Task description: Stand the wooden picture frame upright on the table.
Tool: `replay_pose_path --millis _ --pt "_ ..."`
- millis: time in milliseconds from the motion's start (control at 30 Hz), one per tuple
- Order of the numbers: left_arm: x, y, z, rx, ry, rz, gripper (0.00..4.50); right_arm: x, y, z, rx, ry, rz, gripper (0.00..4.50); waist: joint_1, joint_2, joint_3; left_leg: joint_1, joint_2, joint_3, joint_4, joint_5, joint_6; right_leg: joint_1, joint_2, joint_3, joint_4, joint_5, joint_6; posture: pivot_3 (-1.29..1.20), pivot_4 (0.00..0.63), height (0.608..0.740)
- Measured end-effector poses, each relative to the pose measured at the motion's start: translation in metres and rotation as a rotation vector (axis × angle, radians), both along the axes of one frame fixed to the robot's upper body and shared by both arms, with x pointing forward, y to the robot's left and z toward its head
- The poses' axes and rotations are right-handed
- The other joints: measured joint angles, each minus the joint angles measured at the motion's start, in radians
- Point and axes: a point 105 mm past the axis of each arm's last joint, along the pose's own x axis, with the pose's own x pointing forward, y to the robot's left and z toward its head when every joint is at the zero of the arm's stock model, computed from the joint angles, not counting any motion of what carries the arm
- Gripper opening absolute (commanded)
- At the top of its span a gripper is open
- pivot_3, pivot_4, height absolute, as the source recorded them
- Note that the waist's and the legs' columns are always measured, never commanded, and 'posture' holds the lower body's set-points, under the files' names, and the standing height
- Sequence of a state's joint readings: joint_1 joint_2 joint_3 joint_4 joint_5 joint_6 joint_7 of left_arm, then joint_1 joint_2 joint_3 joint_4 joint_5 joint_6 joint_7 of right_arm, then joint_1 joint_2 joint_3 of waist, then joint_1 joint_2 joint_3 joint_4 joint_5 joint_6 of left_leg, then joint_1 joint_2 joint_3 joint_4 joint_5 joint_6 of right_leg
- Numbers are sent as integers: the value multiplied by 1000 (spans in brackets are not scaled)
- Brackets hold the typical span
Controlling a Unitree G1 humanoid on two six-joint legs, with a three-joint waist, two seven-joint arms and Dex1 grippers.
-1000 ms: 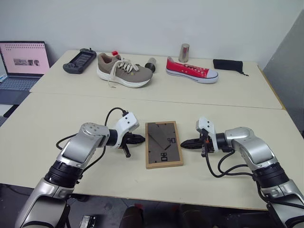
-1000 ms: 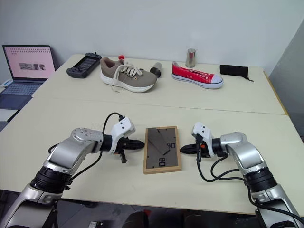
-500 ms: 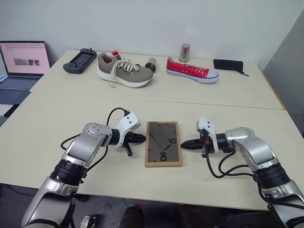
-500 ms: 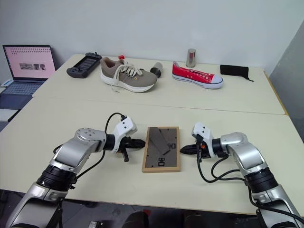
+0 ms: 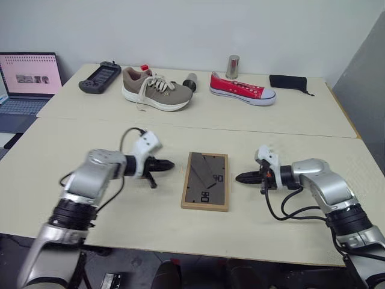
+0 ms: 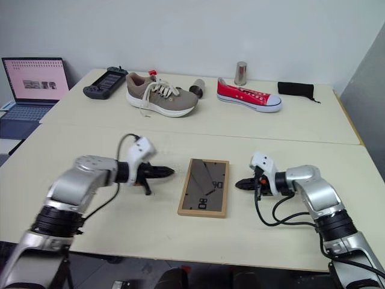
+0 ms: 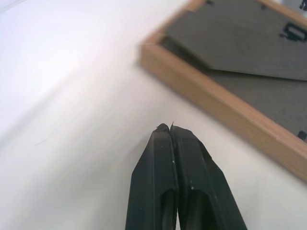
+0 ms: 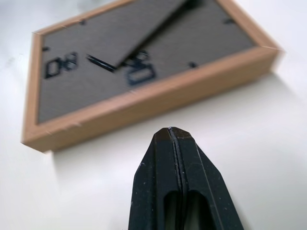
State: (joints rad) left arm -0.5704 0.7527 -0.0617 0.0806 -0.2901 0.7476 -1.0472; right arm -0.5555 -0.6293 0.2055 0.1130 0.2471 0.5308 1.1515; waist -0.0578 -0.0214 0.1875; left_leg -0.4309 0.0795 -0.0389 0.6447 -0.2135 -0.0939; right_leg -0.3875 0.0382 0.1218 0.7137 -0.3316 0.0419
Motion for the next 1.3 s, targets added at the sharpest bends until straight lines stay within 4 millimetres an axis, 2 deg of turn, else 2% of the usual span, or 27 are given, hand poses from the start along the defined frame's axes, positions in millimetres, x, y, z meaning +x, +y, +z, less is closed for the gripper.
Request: replay_pose_path --millis 133,233,533,833,900,1067,1233,1300 --pt "-21 16 -4 -185 237 39 1669 6 0 6 1 -32 10 0 0 0 0 0 0 0 0 0 0 0 0 -1 0 0 0 0 150 740" --pt "-27 28 -4 -272 367 102 2336 8 -2 6 -4 -35 6 0 0 0 0 0 0 -1 0 0 0 0 0 -1 0 0 0 0 150 740" --pt "-36 13 0 -392 536 84 4424 6 0 2 -20 -36 24 0 1 0 0 0 0 -1 0 0 0 0 0 -1 0 0 0 0 150 740" --pt "-36 2 -14 -413 612 100 4486 -5 -4 -7 -39 -13 27 0 1 0 0 0 0 -1 0 0 0 0 0 -1 0 0 0 0 150 740" --pt "-37 -2 -17 -420 700 118 4486 -5 -5 -8 -41 -6 21 0 1 0 0 0 0 -1 0 0 0 0 0 -1 1 0 0 0 150 740" --pt "-37 -9 -21 -388 786 128 4486 -8 0 -5 -43 -16 27 0 1 0 0 0 0 -1 0 0 0 0 0 -1 1 0 0 0 150 740" --pt "-23 -32 -24 -456 823 85 4486 -15 19 -14 -26 8 64 0 8 0 0 0 -1 -1 1 0 0 1 0 -2 1 0 0 0 150 740" --pt "-20 -37 -25 -456 812 68 4486 -14 20 -14 -26 8 61 0 13 0 0 0 -1 -2 1 0 0 1 -1 -2 1 0 0 0 150 740"
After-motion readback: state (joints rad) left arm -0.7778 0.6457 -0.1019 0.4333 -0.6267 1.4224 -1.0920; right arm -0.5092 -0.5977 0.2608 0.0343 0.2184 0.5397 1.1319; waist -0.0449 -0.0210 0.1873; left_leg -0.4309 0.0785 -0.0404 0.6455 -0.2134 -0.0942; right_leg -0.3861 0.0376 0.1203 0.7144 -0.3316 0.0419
